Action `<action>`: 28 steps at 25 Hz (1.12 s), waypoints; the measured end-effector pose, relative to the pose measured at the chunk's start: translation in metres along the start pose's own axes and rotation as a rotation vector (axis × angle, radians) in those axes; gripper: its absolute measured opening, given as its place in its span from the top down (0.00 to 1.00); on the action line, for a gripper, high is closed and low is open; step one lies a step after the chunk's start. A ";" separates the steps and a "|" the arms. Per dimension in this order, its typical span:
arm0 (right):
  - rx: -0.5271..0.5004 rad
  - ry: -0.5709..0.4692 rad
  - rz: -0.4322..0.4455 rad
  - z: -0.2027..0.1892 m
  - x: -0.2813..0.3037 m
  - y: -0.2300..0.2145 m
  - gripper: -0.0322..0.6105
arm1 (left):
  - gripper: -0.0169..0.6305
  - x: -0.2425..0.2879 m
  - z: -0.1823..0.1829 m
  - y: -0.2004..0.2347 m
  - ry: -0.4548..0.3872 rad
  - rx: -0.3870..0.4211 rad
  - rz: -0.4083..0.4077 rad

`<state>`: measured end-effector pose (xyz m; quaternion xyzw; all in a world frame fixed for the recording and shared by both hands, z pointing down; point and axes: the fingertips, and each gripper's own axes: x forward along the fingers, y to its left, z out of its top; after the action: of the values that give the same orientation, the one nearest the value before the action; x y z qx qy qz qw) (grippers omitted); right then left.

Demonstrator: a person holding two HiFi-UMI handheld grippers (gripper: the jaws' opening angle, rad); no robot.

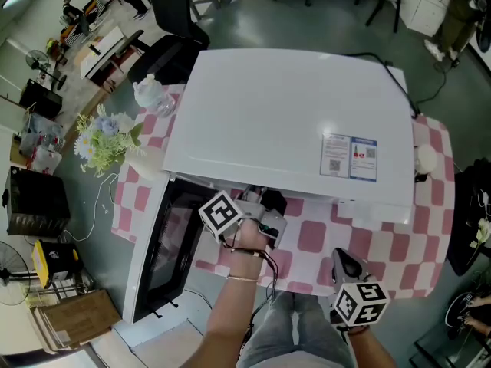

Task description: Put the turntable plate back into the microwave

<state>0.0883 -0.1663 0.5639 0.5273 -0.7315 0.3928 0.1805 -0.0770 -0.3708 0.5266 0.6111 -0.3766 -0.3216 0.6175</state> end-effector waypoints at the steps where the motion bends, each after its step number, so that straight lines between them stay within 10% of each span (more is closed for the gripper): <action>1: 0.000 0.001 0.001 0.001 0.000 0.000 0.94 | 0.91 0.000 0.000 0.001 -0.002 -0.003 0.005; 28: 0.000 0.008 0.026 0.009 0.007 -0.002 0.94 | 0.94 0.010 0.007 0.021 0.019 0.027 0.156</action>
<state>0.0888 -0.1784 0.5638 0.5161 -0.7376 0.3973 0.1781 -0.0790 -0.3815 0.5477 0.5911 -0.4215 -0.2618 0.6359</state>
